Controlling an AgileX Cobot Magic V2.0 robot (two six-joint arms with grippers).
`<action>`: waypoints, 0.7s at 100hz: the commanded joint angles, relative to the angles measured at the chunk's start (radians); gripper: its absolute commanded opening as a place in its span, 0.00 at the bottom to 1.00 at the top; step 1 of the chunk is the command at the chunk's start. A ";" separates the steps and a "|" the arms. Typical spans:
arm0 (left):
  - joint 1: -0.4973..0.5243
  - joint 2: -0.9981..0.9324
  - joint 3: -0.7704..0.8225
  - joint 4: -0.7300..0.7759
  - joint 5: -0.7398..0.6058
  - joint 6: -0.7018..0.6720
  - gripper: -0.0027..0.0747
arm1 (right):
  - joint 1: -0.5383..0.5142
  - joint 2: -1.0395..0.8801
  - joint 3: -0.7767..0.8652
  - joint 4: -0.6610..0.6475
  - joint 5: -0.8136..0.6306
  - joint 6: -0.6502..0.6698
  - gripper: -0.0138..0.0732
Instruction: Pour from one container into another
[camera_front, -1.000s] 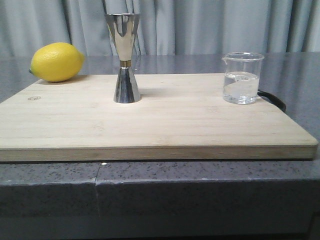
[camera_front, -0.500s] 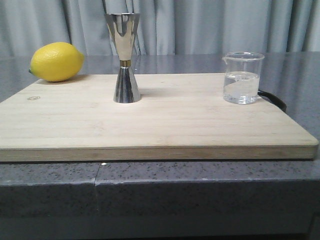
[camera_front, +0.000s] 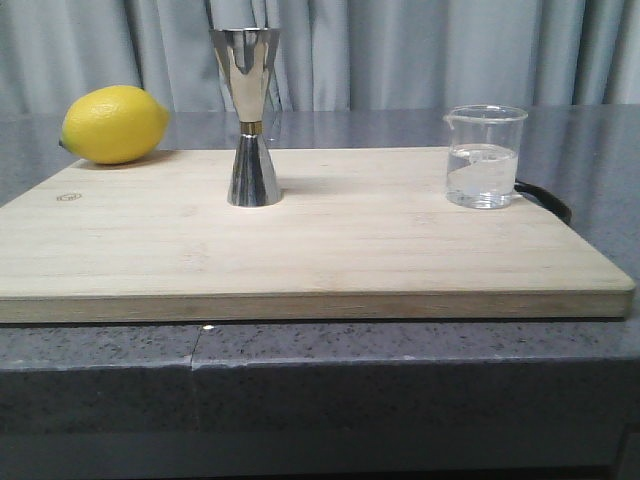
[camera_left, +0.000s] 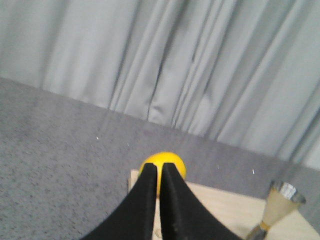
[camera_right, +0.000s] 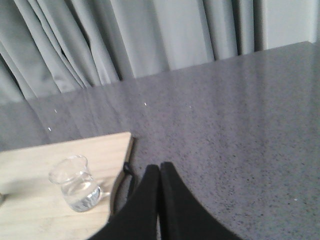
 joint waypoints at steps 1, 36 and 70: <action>-0.115 0.136 -0.074 0.007 -0.042 0.053 0.01 | -0.006 0.124 -0.088 -0.003 -0.022 -0.085 0.07; -0.457 0.594 -0.132 0.217 -0.328 0.144 0.09 | -0.006 0.401 -0.143 -0.003 -0.087 -0.102 0.36; -0.457 0.860 -0.137 0.162 -0.618 0.144 0.70 | -0.006 0.423 -0.143 -0.001 -0.091 -0.102 0.50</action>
